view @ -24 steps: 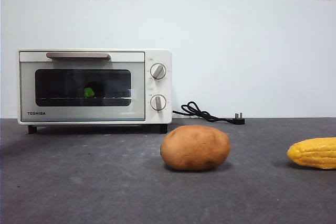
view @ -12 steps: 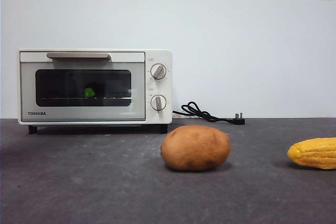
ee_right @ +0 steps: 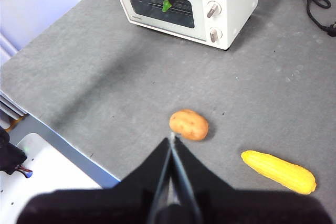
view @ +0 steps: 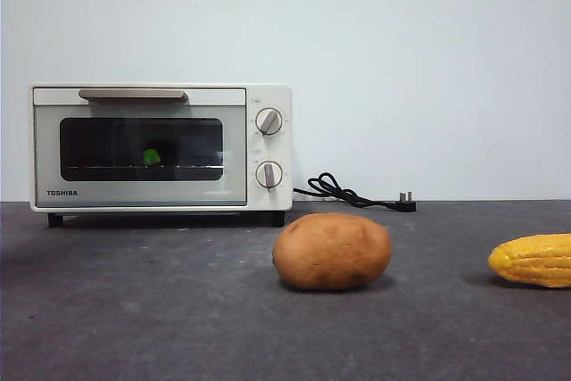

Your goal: Take the eggplant from the table,put the eggplant in the oven

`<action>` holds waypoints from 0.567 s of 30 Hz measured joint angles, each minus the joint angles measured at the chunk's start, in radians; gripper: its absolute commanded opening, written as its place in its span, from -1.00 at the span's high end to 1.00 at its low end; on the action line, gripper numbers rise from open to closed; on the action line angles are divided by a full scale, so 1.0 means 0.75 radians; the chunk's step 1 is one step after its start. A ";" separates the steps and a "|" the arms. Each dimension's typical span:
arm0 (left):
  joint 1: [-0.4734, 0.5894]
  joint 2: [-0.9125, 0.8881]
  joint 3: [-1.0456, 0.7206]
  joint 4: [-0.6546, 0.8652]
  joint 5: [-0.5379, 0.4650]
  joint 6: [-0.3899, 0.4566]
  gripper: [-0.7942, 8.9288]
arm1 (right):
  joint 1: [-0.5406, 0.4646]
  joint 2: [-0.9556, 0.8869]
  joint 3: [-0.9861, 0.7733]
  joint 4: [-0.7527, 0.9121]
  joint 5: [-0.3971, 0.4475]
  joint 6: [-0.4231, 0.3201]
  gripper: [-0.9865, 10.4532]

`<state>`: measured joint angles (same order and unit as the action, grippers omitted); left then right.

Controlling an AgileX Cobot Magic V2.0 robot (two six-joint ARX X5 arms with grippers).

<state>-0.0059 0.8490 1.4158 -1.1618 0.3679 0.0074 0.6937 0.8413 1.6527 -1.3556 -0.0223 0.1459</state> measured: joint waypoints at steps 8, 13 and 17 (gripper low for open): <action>0.000 0.003 0.000 -0.001 0.000 0.000 0.85 | -0.001 0.000 0.000 0.000 0.000 0.000 0.83; 0.000 0.007 0.000 0.006 0.000 0.000 0.85 | 0.000 0.000 0.000 0.000 0.000 0.000 0.83; 0.000 0.007 0.000 0.037 0.000 0.000 0.85 | 0.000 0.000 0.000 0.000 0.000 0.000 0.83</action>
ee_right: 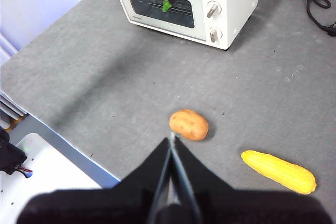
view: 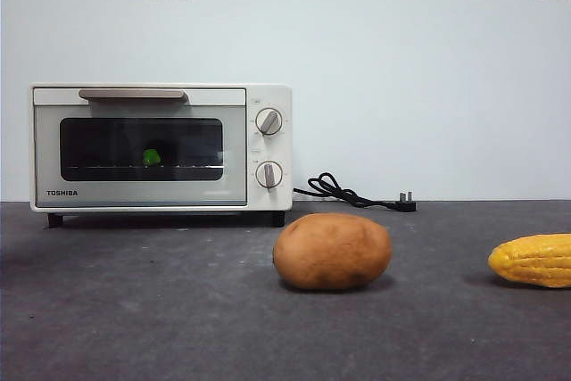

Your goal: Take the eggplant from the table,put the eggplant in the oven

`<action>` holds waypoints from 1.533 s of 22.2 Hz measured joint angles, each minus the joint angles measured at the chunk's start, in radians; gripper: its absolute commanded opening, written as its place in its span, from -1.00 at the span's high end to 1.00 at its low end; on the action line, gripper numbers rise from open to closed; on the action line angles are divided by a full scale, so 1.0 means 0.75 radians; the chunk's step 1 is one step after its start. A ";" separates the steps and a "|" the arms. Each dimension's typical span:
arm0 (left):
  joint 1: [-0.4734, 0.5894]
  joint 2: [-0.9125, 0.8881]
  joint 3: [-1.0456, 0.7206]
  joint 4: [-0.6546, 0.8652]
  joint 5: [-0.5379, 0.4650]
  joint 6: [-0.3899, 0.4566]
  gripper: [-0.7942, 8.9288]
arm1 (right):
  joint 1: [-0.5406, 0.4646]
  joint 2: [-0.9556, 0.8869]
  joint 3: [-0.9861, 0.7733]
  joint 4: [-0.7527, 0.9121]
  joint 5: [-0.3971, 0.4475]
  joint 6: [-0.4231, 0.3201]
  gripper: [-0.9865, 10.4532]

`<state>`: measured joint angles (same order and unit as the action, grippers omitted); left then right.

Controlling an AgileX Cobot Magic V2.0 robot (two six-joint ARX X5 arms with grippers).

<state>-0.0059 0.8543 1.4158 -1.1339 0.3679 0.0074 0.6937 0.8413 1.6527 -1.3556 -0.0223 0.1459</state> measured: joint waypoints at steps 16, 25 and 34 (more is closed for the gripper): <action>0.000 0.001 0.000 -0.003 0.074 -0.052 0.84 | 0.000 0.000 0.000 0.000 0.000 0.000 0.83; 0.000 0.001 0.000 0.119 0.082 -0.020 0.85 | 0.000 0.000 0.000 0.000 0.000 0.000 0.83; 0.009 -0.097 -0.001 0.538 0.032 0.291 0.84 | 0.000 0.000 0.000 0.000 0.000 0.000 0.83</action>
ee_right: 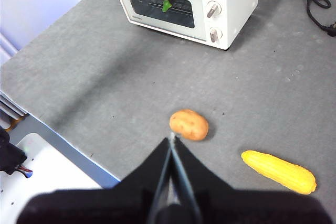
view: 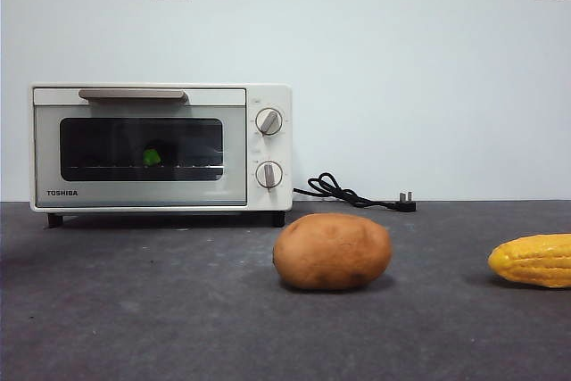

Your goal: Take the eggplant from the table,put the eggplant in the oven

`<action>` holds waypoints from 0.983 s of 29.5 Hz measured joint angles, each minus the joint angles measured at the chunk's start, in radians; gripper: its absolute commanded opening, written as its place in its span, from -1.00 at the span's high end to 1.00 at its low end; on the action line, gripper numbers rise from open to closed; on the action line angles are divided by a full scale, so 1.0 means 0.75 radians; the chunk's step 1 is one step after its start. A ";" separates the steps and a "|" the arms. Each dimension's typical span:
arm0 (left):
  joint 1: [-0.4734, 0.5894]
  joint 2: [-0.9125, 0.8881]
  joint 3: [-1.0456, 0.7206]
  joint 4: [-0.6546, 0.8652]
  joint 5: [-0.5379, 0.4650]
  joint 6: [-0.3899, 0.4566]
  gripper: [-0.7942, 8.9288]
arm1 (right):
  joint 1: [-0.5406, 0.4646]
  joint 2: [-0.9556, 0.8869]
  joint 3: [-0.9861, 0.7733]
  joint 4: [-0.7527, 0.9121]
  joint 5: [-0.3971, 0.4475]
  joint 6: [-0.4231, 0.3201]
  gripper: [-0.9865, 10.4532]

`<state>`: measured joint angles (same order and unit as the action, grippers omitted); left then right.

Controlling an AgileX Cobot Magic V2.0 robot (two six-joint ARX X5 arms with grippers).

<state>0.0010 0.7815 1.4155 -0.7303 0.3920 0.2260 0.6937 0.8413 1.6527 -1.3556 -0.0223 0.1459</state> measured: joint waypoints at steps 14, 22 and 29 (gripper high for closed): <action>0.077 -0.364 -0.244 0.263 0.001 0.425 0.84 | 0.000 0.000 0.000 0.000 0.000 0.000 0.83; 0.092 -0.653 -0.853 0.604 0.001 0.390 0.84 | 0.000 0.000 0.000 0.000 0.001 0.000 0.83; 0.092 -0.829 -1.322 0.783 -0.138 0.176 0.84 | 0.000 0.000 0.000 0.000 0.001 0.000 0.83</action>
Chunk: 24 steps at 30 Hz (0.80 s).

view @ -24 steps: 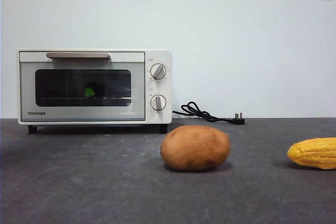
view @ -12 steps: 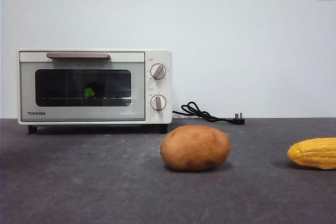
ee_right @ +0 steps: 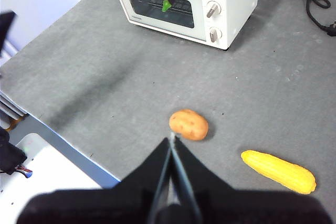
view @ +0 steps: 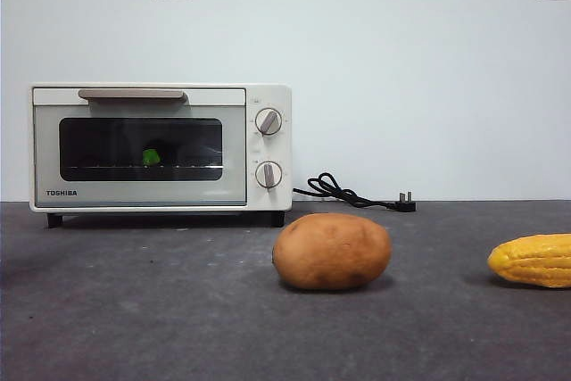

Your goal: Take the eggplant from the table,put the eggplant in the oven

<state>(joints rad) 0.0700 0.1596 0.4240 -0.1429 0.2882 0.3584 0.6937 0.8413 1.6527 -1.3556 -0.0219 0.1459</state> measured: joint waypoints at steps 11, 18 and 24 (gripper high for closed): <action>0.000 -0.204 -0.386 0.024 -0.432 -0.357 0.84 | 0.000 0.000 0.000 0.000 0.000 0.000 0.83; 0.000 -0.204 -0.498 0.024 -0.481 -0.472 0.84 | 0.000 0.000 0.000 0.000 0.000 0.000 0.83; 0.000 -0.203 -0.544 -0.044 -0.486 -0.547 0.84 | 0.000 0.001 0.000 0.000 0.000 0.000 0.83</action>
<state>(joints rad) 0.0700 0.0071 0.0162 -0.1761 -0.0761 -0.0517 0.6937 0.8417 1.6527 -1.3556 -0.0219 0.1459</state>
